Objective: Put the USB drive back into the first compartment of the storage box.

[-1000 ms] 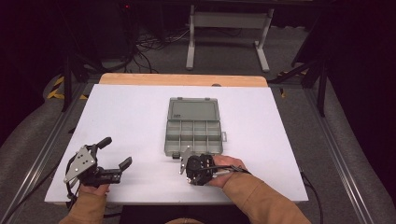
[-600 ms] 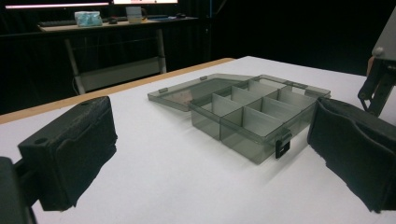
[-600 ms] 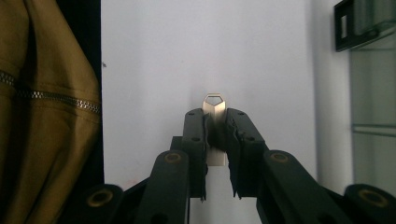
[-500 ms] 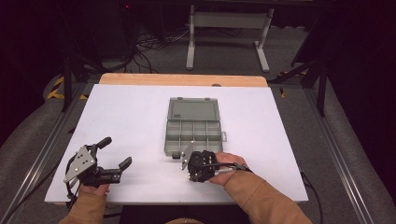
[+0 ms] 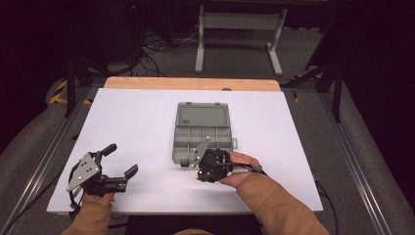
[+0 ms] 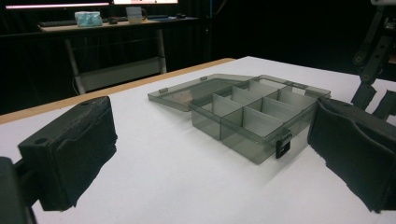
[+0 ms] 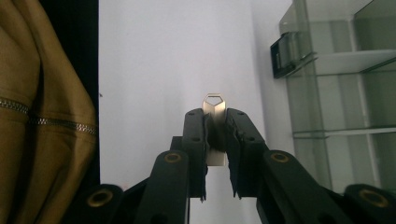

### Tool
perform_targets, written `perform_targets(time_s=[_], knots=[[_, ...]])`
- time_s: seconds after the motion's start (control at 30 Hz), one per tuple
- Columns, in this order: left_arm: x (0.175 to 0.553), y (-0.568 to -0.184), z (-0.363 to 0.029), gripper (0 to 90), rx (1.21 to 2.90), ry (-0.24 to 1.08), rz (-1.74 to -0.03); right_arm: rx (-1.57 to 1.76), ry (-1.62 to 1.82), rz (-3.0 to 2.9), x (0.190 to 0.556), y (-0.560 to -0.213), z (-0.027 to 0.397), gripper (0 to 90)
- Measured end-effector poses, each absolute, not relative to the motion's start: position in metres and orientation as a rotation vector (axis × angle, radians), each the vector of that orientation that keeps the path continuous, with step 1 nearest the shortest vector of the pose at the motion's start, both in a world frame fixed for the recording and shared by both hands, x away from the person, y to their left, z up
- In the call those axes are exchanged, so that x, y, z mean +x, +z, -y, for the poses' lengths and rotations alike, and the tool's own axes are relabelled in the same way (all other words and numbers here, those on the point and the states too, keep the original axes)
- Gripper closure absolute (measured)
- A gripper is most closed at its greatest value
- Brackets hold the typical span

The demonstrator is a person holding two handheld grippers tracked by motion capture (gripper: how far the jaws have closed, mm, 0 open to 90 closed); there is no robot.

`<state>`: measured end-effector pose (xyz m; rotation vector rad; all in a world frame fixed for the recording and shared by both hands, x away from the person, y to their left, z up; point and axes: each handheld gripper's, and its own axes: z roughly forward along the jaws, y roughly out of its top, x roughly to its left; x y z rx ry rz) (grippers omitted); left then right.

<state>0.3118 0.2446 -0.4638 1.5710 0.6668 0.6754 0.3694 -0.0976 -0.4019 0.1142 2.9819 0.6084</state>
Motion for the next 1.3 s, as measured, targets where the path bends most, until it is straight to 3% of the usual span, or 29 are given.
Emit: perform_targets(time_s=[1.3], knots=[[0.313,-0.464,-0.246,2.3,1.574,0.67,-0.668,0.366,0.897,-2.798,0.427,-0.364,0.088,78.8]])
